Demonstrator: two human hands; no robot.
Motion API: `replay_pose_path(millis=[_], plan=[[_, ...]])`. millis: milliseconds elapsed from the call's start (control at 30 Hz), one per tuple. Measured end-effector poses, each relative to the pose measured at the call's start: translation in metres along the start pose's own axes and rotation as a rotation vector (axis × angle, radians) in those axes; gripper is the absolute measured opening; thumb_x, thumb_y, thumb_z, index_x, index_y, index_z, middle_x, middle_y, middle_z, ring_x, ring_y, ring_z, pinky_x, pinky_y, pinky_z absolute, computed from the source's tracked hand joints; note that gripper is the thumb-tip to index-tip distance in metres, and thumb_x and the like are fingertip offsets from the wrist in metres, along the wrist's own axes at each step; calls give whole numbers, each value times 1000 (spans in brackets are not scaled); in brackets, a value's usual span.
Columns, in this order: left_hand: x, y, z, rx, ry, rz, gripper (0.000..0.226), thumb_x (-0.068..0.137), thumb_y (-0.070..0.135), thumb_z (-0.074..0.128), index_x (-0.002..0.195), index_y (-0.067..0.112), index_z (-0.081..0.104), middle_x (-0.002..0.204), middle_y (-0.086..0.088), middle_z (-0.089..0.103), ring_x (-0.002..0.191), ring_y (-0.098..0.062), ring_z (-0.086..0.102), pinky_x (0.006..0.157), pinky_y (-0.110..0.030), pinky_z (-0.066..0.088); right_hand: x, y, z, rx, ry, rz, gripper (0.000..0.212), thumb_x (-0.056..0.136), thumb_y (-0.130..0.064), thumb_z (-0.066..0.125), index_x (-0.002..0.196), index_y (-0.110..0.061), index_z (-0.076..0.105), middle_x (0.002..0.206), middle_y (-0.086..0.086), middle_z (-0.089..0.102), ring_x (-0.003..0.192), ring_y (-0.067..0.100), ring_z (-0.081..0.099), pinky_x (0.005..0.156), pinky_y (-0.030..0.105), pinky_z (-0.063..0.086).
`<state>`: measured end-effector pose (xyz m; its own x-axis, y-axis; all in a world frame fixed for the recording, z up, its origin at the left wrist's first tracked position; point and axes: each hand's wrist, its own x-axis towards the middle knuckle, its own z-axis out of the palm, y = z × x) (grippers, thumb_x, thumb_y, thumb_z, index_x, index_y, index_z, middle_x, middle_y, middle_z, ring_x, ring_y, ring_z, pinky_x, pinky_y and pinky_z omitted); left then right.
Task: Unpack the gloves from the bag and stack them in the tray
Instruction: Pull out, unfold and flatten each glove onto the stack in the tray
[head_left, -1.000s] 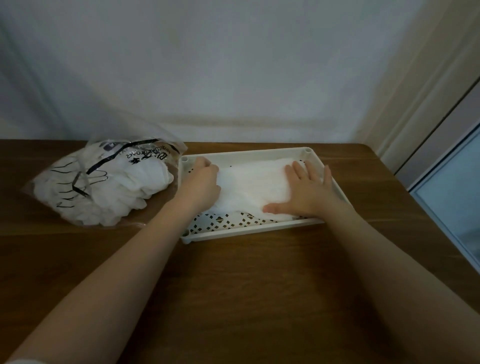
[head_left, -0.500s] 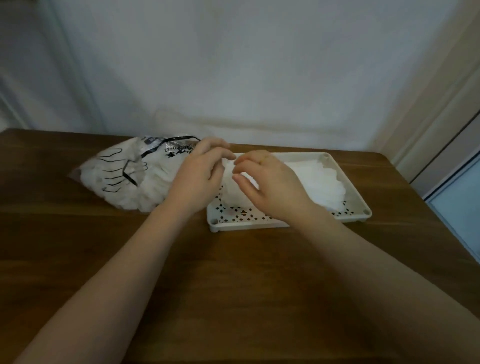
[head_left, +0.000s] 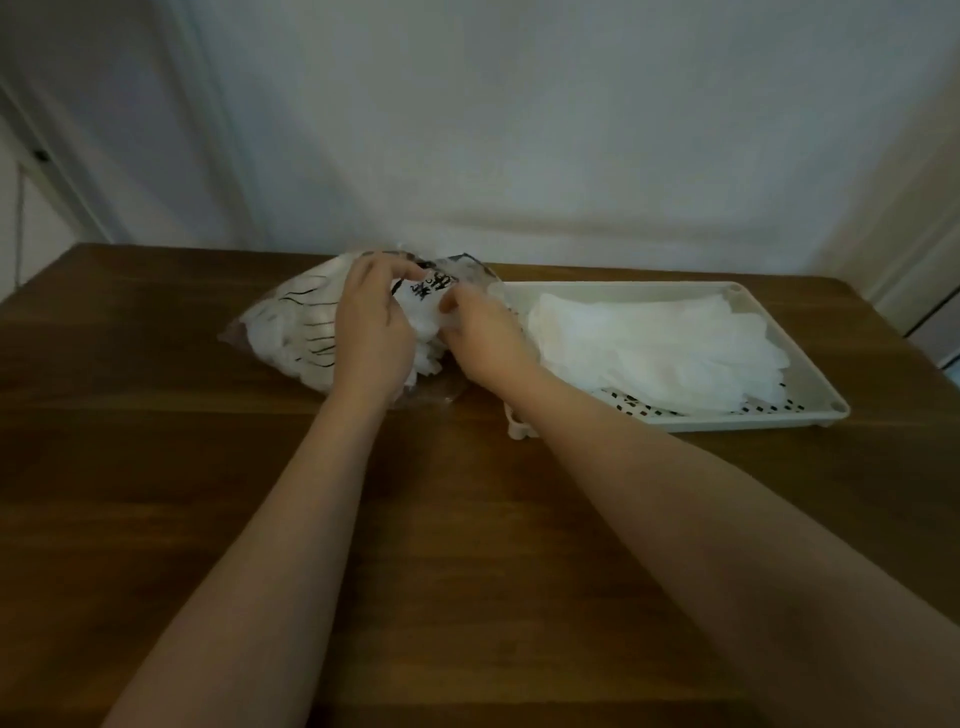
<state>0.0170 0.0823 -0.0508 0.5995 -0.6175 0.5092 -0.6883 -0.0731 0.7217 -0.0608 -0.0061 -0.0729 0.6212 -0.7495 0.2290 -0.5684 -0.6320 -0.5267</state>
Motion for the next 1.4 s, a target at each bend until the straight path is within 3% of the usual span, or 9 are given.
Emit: replay_pose_path(millis=[100,267,533,767,867,1067,1200,1300,1400], plan=[[-3,-13,4,0,-117,-4,26,94,5,41,104,15,64,131,2,46,115,0,36,90,2,20,-4,2,-1,200,29,25,16,93,-13,53,106,-14,62,106,2,63,94,15,58,83,28,48],[-6,-25,10,156,-269,133,30,90,28,56,119,26,59,153,3,23,141,-16,16,110,-35,15,-15,3,-12,599,15,95,16,93,-12,53,102,-16,65,99,-1,66,94,13,62,85,31,52],[-1,-31,18,422,-273,56,48,91,31,55,137,21,45,157,-2,10,143,-25,11,114,-44,15,-21,3,-54,1312,-130,60,32,87,10,38,74,-12,57,68,-3,56,63,10,53,58,22,45],[-5,-21,15,408,-398,-57,55,88,28,57,140,23,38,157,-1,8,143,-26,8,115,-47,12,-36,6,-90,1850,-94,173,25,60,-7,34,43,-16,49,47,-5,40,45,9,40,56,21,35],[-7,5,3,195,-351,47,61,83,15,58,140,20,37,151,2,24,139,-19,19,115,-43,16,-38,11,-107,1913,-78,167,23,58,-10,32,43,-16,48,44,-5,39,43,11,41,57,22,39],[-8,84,1,-19,-586,188,76,80,54,61,143,26,30,119,14,46,107,-1,41,86,-21,33,-40,22,-125,1979,-204,-11,12,57,-7,46,46,-12,48,42,-1,40,38,14,43,50,21,43],[-1,108,11,61,-536,239,37,84,39,63,110,14,56,94,0,61,81,-17,54,62,-18,36,-38,30,-145,1873,-186,-103,3,59,-11,60,61,-12,60,60,2,55,59,19,54,64,28,41],[-1,120,13,-291,-597,25,30,86,37,64,102,12,62,93,-8,66,84,-24,63,74,-36,49,-41,39,-158,1745,40,93,21,67,-22,71,86,-13,70,91,9,60,90,27,59,84,41,47],[-5,127,16,-598,-659,-186,31,89,31,60,109,8,63,101,-13,69,92,-30,66,85,-48,52,-50,45,-155,1503,-63,266,67,84,-60,44,125,-8,56,119,17,59,113,32,57,96,45,48]])
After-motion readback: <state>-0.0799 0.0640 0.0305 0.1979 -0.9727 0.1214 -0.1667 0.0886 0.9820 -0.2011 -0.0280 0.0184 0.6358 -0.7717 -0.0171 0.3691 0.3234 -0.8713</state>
